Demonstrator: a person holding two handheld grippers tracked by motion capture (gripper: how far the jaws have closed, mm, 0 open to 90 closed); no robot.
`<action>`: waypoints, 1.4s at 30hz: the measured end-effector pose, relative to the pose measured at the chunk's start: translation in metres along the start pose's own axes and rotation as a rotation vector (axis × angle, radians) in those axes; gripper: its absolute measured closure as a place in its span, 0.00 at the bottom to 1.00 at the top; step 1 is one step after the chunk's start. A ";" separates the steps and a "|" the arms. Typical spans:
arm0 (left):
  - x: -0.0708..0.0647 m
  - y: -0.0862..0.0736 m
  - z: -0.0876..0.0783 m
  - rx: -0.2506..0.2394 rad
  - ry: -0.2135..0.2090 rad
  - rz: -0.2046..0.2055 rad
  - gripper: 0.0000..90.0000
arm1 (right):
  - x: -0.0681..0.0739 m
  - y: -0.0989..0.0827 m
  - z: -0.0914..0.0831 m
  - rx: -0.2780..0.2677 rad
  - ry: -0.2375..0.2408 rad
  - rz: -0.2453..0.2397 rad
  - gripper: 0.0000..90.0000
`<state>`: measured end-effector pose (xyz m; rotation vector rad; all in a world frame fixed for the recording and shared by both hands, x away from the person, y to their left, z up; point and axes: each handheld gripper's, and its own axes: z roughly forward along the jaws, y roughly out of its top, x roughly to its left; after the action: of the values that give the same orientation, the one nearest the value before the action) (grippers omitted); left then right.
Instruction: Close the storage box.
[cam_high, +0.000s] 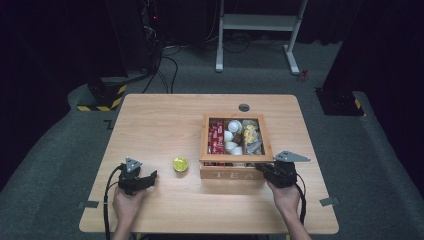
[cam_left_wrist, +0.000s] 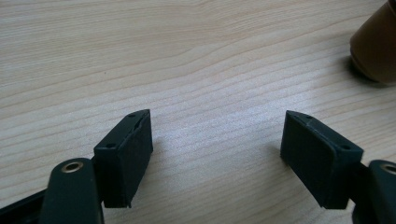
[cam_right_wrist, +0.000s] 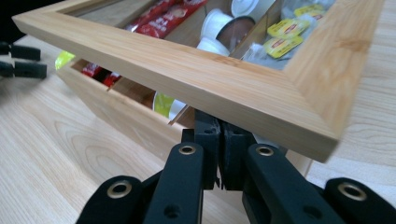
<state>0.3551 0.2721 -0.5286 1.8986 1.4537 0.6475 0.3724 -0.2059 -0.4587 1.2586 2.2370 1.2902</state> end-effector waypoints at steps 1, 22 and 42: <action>0.000 0.000 0.000 0.000 0.000 0.000 0.28 | 0.000 -0.001 0.001 0.003 0.003 -0.003 0.97; 0.000 0.000 0.000 0.000 0.000 0.000 0.28 | 0.006 -0.004 0.001 0.009 0.001 -0.001 0.98; 0.000 0.000 0.000 0.000 0.000 0.000 0.28 | 0.009 -0.004 0.000 0.024 0.018 -0.024 0.97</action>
<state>0.3551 0.2721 -0.5286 1.8990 1.4534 0.6470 0.3650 -0.1998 -0.4604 1.2301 2.2792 1.2745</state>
